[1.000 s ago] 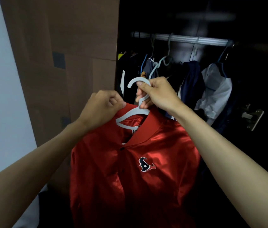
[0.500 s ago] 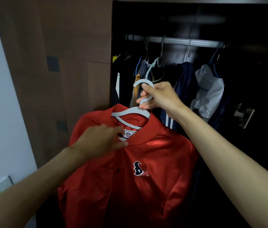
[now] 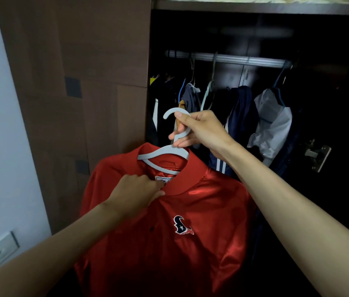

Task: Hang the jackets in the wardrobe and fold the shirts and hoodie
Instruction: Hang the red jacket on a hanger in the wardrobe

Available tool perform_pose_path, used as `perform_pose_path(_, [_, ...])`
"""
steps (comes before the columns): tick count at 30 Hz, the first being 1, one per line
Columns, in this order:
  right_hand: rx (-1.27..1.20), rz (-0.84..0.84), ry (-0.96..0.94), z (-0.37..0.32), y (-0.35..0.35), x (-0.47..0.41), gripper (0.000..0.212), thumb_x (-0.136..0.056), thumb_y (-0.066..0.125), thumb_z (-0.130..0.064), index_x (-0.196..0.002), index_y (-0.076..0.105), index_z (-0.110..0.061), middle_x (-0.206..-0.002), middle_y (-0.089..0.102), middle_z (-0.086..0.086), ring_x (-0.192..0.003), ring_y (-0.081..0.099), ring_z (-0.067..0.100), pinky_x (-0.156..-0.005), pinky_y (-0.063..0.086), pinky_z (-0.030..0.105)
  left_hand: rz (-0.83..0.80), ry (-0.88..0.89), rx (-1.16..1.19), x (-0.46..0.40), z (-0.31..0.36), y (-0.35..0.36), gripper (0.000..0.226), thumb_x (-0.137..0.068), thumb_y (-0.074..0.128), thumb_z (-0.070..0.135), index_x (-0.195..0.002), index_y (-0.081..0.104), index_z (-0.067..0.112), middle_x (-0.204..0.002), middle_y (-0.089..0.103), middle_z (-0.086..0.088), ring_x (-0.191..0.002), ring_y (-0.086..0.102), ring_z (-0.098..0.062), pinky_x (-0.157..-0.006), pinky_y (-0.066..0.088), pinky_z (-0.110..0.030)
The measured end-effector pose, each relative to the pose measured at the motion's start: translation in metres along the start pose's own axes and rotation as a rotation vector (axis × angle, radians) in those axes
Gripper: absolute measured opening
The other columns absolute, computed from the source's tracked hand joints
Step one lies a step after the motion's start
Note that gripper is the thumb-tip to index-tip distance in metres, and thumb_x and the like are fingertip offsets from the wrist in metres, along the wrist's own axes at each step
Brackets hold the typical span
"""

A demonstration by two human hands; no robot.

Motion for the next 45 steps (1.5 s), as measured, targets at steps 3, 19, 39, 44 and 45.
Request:
perform_pose_path(3, [0.008,0.009,0.013,0.004,-0.007,0.001,0.041,-0.103,0.057,-0.031,-0.077,0.063,0.000,-0.081,0.076,0.024,-0.078,0.075,0.042,-0.069,0.063,0.035,0.096,-0.029,0.073,0.012,-0.009,0.003,0.039,-0.095,0.034,0.058,-0.089,0.068,0.038,-0.057,0.063,0.012,-0.053,0.066,-0.010,-0.045,0.033,-0.023])
perform_pose_path(19, [0.004,-0.004,-0.006,0.011,-0.008,0.002,0.041,-0.103,0.057,-0.032,-0.085,0.065,0.004,-0.084,0.076,0.024,-0.081,0.074,0.046,-0.073,0.062,0.039,-0.080,0.006,0.021,0.009,-0.013,0.032,0.059,-0.095,0.014,0.064,-0.105,0.062,0.031,-0.086,0.072,0.001,-0.078,0.072,-0.024,-0.060,0.039,-0.030])
perform_pose_path(39, [0.025,-0.043,-0.016,0.028,-0.008,0.000,0.039,-0.103,0.058,-0.031,-0.087,0.065,0.004,-0.082,0.076,0.024,-0.067,0.074,0.035,-0.061,0.062,0.032,-0.050,-0.135,0.404,-0.002,0.002,-0.006,0.020,-0.092,0.045,0.057,-0.093,0.048,0.036,-0.068,0.066,0.012,-0.065,0.064,-0.005,-0.067,0.054,-0.037])
perform_pose_path(44, [0.021,-0.013,-0.044,0.009,-0.033,0.001,0.038,-0.105,0.055,-0.030,-0.090,0.065,0.003,-0.086,0.076,0.025,-0.068,0.074,0.032,-0.061,0.062,0.030,0.285,-0.300,0.402,-0.030,-0.078,-0.057,0.037,-0.084,0.060,0.060,-0.108,0.057,0.032,-0.098,0.059,0.011,-0.090,0.058,-0.012,-0.081,0.052,-0.038])
perform_pose_path(45, [0.019,-0.010,-0.054,0.005,-0.035,0.002,0.037,-0.105,0.055,-0.030,-0.088,0.065,0.002,-0.085,0.076,0.025,-0.067,0.074,0.032,-0.061,0.062,0.029,0.181,-0.277,0.399,-0.039,-0.083,-0.048,0.049,-0.081,0.054,0.072,-0.108,0.061,0.032,-0.100,0.060,0.013,-0.093,0.058,-0.008,-0.084,0.051,-0.036])
Point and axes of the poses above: each hand's wrist, its own x-axis away from the middle knuckle, its own y-axis out of the palm, z = x × y, the point moved 10 cm from there along -x, towards the middle knuckle
